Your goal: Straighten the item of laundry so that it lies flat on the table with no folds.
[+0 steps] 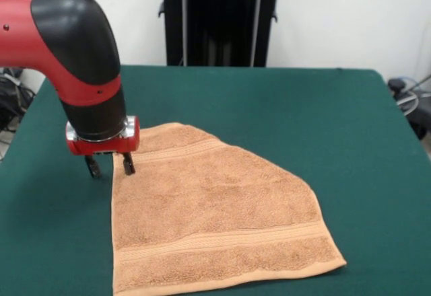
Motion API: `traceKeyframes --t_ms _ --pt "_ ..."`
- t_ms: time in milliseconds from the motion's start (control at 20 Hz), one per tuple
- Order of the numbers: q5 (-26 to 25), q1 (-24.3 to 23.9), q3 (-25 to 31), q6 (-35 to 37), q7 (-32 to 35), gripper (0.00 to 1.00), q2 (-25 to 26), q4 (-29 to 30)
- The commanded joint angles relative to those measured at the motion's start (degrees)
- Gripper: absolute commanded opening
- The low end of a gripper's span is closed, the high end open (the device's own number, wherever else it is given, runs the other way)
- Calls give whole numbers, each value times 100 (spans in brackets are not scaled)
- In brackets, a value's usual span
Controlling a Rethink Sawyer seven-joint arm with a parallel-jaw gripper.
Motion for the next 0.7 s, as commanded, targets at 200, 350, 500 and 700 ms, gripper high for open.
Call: traceKeyframes --t_ms 200,350,500,700 --pt "-315 436 64 -1206 157 100 825 -75" --pt "-338 475 1 -1308 303 100 795 -18" --pt "-335 478 11 -1307 259 100 795 -23" --pt "-303 429 42 -1390 278 100 806 0"
